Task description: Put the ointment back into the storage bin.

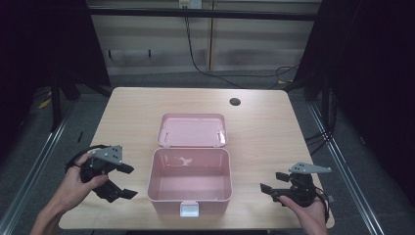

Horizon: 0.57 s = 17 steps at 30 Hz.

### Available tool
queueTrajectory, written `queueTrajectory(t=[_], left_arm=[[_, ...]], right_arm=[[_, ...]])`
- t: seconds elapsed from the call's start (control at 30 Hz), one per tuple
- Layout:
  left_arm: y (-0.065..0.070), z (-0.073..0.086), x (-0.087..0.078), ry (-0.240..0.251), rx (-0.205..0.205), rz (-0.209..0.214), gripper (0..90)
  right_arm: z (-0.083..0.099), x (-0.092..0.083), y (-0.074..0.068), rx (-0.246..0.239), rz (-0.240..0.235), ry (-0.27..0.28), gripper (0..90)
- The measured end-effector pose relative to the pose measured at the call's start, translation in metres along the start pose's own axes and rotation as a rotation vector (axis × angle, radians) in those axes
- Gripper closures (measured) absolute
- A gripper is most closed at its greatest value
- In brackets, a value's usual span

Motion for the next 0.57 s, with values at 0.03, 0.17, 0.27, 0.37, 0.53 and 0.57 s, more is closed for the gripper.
queueTrajectory(t=[0.03,0.17,0.27,0.37,0.53,0.57], left_arm=[[-0.002,0.003,0.002,0.008,-0.013,-0.001,18.9],[-0.007,0.010,0.005,0.029,-0.037,-0.016,18.9],[-0.009,0.014,0.007,0.066,-0.051,-0.029,18.8],[-0.011,0.022,0.011,0.067,-0.065,-0.041,18.6],[-0.014,0.033,0.021,0.054,-0.083,-0.036,18.5],[-0.015,0.034,0.024,0.065,-0.096,-0.044,18.5]], right_arm=[[0.000,0.000,0.000,0.004,0.000,-0.001,18.9],[0.000,0.001,0.001,0.000,0.000,-0.002,18.9],[0.000,0.001,0.001,0.007,0.002,0.003,18.9],[0.003,0.003,0.002,0.011,0.012,-0.019,19.2],[0.005,0.005,0.000,-0.001,0.016,-0.031,19.1],[0.006,0.006,0.000,-0.001,0.017,-0.041,19.0]])
Point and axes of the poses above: each handheld gripper's, and its own axes: x roughly forward along the jaws, z roughly out of its underside, y roughly to its right, the point moved 9 cm from there along x, roughly forward along the jaws, and after that the axes turned 6 degrees about z, right-handed, at the moved point
